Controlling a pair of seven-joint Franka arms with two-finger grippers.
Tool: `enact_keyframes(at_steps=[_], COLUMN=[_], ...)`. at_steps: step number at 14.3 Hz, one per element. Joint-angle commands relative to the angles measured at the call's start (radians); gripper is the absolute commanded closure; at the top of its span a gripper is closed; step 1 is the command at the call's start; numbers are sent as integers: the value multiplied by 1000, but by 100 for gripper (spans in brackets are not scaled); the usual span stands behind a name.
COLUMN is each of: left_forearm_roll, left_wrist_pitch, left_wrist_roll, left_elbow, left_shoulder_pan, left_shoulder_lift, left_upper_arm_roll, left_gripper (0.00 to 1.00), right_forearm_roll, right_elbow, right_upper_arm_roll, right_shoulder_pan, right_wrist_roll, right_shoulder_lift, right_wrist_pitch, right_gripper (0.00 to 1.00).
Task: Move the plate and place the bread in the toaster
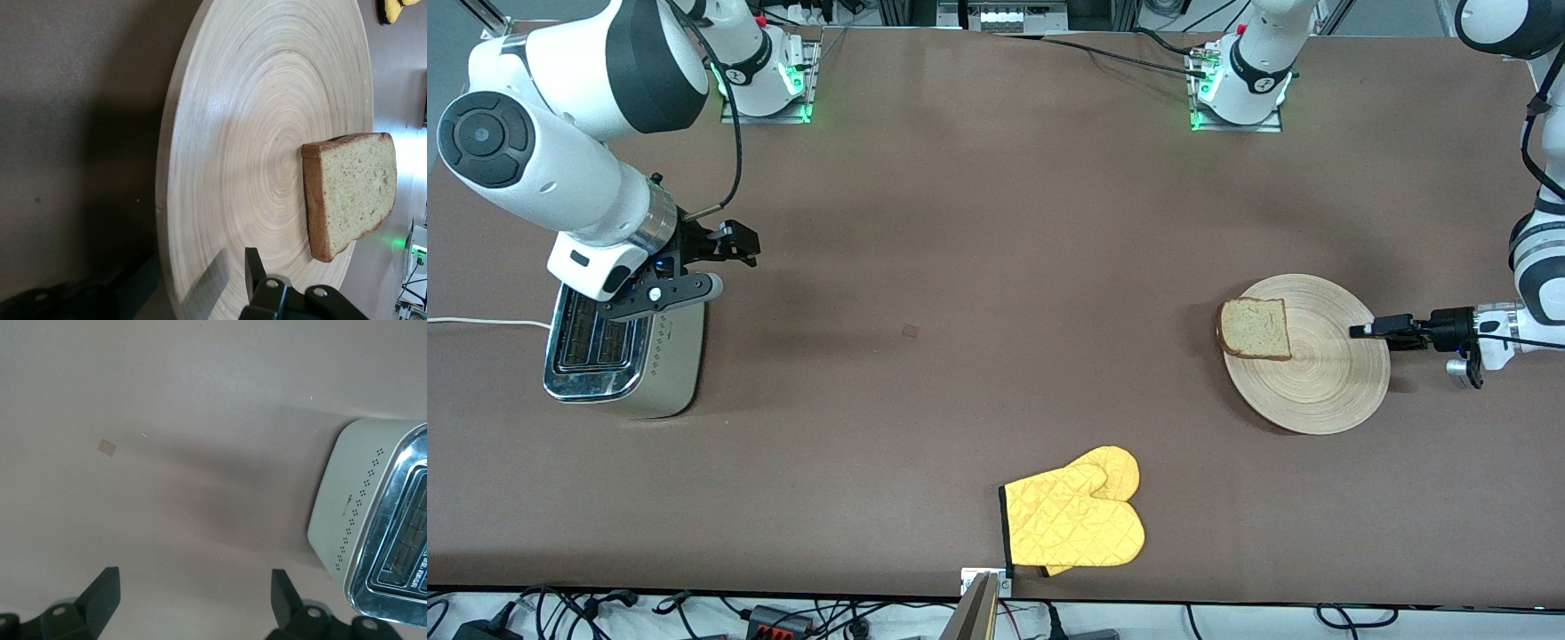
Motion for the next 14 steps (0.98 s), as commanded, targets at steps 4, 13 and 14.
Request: enact_keyframes(at_steps=[4, 13, 14], left_forearm_roll=[-24, -26, -27], left_wrist_pitch=[-8, -10, -10], left_wrist_roll=[27, 26, 26], left_elbow=[27, 27, 28], left_shoulder_pan=[6, 9, 12], left_shoulder_lift=[20, 14, 14], left_upper_arm_roll=[-3, -5, -5], left_gripper=[34, 50, 56], right_forearm_roll=[-2, -6, -6], right_elbow=[18, 18, 18], right_upper_arm_roll=[5, 5, 5], right_shoulder_pan=[-5, -10, -10], right_wrist_roll=[-10, -12, -12], right_shoulder_lift=[8, 8, 8], right_wrist_pitch=[-2, -2, -2], right_gripper=[0, 0, 0])
